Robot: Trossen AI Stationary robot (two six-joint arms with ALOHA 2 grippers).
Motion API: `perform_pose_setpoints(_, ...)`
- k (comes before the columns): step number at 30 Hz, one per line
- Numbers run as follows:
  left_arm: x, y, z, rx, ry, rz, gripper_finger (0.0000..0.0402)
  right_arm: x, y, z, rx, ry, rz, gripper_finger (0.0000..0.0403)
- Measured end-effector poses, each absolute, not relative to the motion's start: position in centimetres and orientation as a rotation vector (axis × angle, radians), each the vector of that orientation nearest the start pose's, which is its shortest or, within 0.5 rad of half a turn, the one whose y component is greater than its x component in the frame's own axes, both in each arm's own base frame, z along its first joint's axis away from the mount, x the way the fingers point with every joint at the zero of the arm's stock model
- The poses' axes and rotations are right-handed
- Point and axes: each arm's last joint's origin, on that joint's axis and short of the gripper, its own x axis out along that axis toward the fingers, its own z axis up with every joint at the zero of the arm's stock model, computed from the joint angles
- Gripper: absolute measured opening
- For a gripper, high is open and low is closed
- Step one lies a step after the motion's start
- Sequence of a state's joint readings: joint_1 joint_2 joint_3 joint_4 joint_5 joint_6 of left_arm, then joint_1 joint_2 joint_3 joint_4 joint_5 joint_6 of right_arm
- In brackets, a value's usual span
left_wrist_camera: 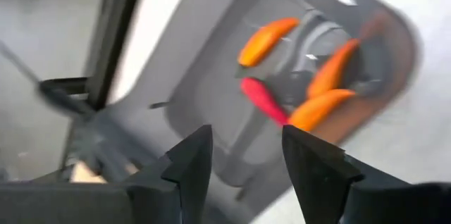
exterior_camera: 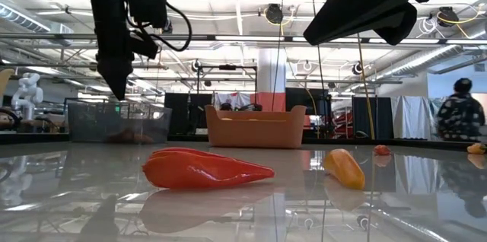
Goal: Sort produce into baskets
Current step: Put the orange chili pepper into the black bin
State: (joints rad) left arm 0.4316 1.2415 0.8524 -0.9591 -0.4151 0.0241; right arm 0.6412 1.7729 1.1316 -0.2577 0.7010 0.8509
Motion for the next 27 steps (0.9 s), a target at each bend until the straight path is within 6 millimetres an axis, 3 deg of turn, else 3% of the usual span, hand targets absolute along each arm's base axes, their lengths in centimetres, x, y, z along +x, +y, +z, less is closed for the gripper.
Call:
perform_pose_setpoints(13, 19.5, 8.6, 22.7, -0.322, 1.243, 0.440, 0.0180, 30.2, 20.3, 19.6, 0.272, 0.641, -0.295, 0.0000)
perform_pose_setpoints(16, 20.4, 8.4, 24.1, -0.307, 1.173, 0.430, 0.0180, 30.5, 20.6, 20.3, 0.256, 0.626, -0.277, 0.0000)
perform_pose_setpoints(22, 21.8, 8.3, 28.3, -0.155, 1.039, 0.586, 0.0180, 30.9, 21.0, 21.4, 0.240, 0.604, -0.253, 0.0000)
perform_pose_setpoints(24, 22.5, 7.9, 29.7, -0.163, 0.961, 0.541, 0.0180, 30.8, 21.2, 21.5, 0.231, 0.606, -0.243, 0.0000)
perform_pose_setpoints(27, 24.1, 6.7, 31.1, -0.236, 0.803, 0.341, 0.0180, 30.4, 21.8, 22.0, 0.202, 0.652, -0.206, 0.0000)
